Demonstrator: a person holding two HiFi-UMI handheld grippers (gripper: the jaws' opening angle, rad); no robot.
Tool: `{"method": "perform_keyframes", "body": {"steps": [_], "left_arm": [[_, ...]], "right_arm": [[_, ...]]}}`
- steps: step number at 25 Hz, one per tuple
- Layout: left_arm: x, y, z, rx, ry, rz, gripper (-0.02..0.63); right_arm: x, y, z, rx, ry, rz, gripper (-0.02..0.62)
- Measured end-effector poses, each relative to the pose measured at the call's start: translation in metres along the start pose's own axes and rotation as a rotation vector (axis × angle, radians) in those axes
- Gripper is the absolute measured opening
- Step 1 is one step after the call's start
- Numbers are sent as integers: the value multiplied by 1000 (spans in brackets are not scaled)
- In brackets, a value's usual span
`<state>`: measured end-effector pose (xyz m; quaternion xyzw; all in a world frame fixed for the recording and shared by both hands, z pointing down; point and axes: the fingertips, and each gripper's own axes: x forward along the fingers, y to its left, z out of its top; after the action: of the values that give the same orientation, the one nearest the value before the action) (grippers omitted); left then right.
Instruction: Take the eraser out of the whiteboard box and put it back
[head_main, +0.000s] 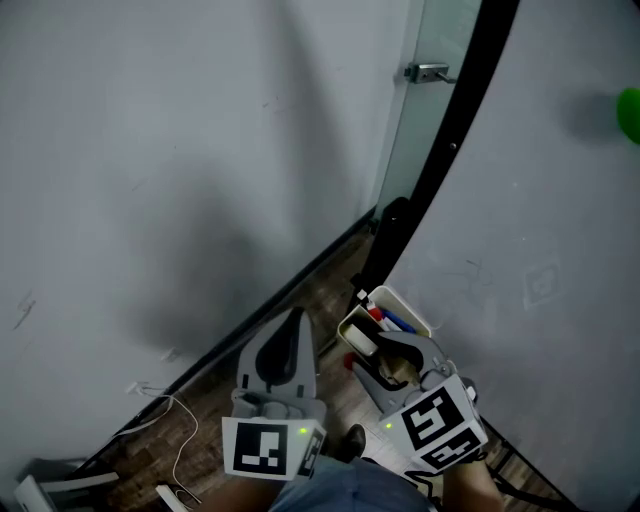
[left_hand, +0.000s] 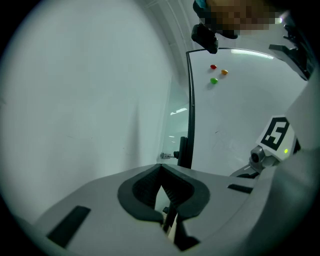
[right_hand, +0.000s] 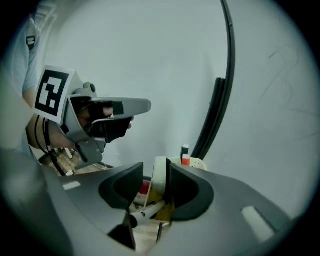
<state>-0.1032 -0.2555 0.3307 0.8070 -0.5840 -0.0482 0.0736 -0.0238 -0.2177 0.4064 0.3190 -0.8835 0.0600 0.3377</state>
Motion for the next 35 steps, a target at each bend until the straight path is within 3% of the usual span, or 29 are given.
{"method": "perform_keyframes", "body": {"steps": [4, 9, 14, 19, 24, 35], "left_arm": [[-12, -6, 11, 19, -30, 13, 6], [-24, -17, 27, 61, -83, 12, 6], [-42, -36, 36, 86, -94, 7, 6], [-50, -48, 48, 111, -122, 2, 6], [-56, -61, 54, 125, -142, -11, 6], [-64, -68, 54, 138, -142, -12, 6]], "right_arm": [[-22, 1, 17, 31, -107, -11, 158], [-55, -7, 45, 145, -345, 24, 106], [-100, -13, 64, 184, -543, -44, 2], [-137, -22, 82, 166, -699, -154, 2], [-153, -24, 86, 150, -742, -194, 2], [-156, -17, 84, 138, -745, -184, 0]]}}
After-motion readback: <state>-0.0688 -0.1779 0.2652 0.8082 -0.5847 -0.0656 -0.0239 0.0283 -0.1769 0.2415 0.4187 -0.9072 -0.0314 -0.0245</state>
